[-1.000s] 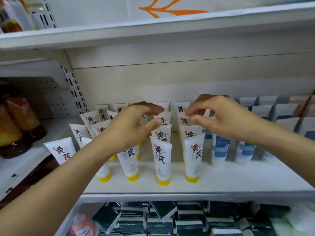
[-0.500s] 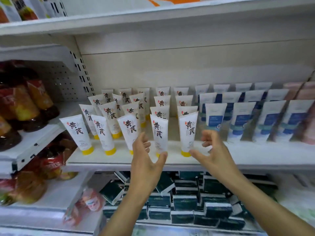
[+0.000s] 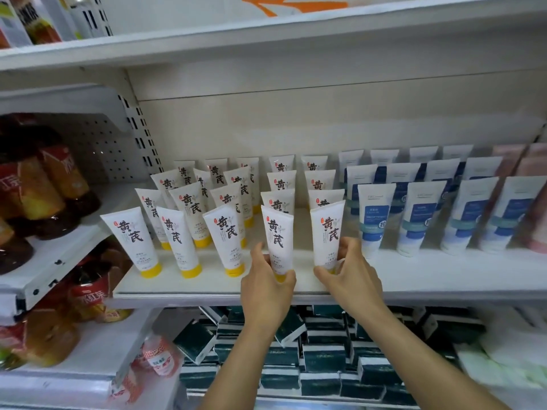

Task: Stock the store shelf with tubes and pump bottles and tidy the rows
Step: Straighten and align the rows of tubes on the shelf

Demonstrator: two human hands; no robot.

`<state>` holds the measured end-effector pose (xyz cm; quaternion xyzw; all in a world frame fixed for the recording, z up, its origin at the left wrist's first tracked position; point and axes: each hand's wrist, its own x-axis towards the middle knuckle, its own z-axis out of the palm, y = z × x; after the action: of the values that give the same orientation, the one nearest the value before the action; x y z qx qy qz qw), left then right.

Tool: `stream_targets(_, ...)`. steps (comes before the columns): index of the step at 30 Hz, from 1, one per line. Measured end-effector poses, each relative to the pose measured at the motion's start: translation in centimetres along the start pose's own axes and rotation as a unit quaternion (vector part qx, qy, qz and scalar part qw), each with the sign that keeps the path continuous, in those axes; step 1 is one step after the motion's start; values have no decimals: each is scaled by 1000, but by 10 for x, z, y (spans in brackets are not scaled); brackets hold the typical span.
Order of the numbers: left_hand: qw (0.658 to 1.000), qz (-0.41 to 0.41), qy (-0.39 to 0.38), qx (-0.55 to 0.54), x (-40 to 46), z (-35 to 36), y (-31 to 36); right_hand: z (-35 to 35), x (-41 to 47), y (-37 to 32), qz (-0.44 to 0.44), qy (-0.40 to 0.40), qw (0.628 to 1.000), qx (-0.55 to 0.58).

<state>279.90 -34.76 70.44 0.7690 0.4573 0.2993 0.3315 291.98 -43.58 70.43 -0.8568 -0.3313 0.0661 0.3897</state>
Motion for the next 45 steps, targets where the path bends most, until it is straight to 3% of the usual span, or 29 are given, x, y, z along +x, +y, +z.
stream_targets(5,999,11,0,41,1,1,-2,0,-1,-3,-5,-4,999,-32)
stream_targets(45,1000,13,1,4,-8,-3,-2,-13,-8,8,-49,-51,998,7)
